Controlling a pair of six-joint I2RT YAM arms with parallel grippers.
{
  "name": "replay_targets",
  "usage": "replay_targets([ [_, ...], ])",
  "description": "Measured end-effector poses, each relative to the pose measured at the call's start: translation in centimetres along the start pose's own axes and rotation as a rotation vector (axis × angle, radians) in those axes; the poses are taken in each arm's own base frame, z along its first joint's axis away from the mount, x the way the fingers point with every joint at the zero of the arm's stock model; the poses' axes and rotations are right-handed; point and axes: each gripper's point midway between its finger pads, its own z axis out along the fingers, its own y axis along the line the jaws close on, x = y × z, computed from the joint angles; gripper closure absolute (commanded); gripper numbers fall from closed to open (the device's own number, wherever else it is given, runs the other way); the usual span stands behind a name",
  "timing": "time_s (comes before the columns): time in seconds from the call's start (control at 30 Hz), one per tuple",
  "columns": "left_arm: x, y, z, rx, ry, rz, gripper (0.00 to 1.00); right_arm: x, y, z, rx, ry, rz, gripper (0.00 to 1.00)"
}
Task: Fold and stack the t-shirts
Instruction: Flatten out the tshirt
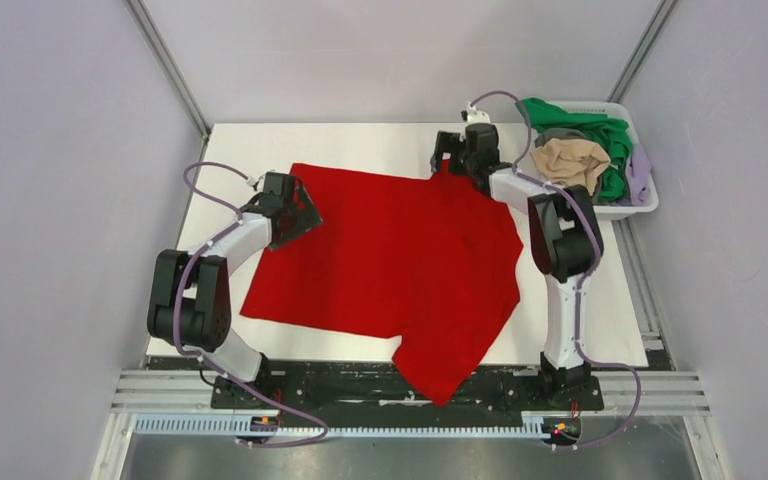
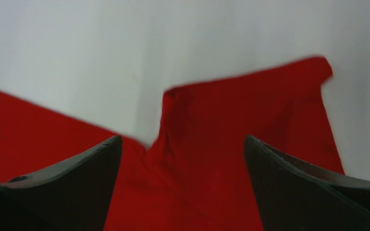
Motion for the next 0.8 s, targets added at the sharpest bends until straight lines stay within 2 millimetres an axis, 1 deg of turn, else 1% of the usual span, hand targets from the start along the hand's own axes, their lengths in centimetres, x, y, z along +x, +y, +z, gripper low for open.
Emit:
replay_targets([
  [0.07, -0.6, -0.7, -0.2, 0.021, -0.007, -0.003, 0.00, 1.2, -0.6, -3.0, 0.026, 0.041, -0.013, 0.02],
  [0.1, -1.0, -1.1, -0.3, 0.034, -0.011, -0.004, 0.00, 1.9, -1.0, -5.0, 0.041, 0.067, -0.018, 0.02],
  [0.23, -2.5, -2.9, -0.2, 0.075, -0.021, -0.008, 0.00, 3.0, -1.6, -11.8, 0.072, 0.106, -0.029, 0.02],
  [0.3, -2.9, -3.5, 0.2, 0.075, -0.011, -0.001, 0.00, 3.8, -2.0, -14.1, 0.085, 0.119, -0.029, 0.02],
  [0.33, -2.9, -3.7, 0.4, 0.073, -0.004, 0.005, 0.00, 4.6, -2.3, -15.3, 0.094, 0.131, -0.030, 0.02],
  [0.4, -2.6, -4.0, 0.9, 0.060, 0.019, 0.024, 0.00, 7.2, -3.2, -17.1, 0.120, 0.183, -0.035, 0.02],
  [0.53, -1.0, -4.9, 2.2, 0.033, 0.082, 0.083, 0.00, 12.8, -5.6, -19.0, 0.203, 0.336, -0.053, 0.02],
  [0.6, -0.4, -5.1, 2.8, 0.021, 0.105, 0.097, 0.00, 14.2, -6.6, -19.2, 0.248, 0.382, -0.064, 0.02],
  [0.7, 0.2, -5.3, 4.0, -0.008, 0.142, 0.111, 0.00, 15.0, -7.6, -19.0, 0.297, 0.411, -0.082, 0.02],
  [0.77, 0.2, -5.1, 4.9, -0.036, 0.157, 0.115, 0.00, 14.5, -7.7, -18.2, 0.312, 0.409, -0.089, 0.02],
  [0.8, 0.0, -5.2, 4.9, -0.041, 0.160, 0.115, 0.00, 14.2, -7.8, -17.6, 0.315, 0.405, -0.090, 0.02],
])
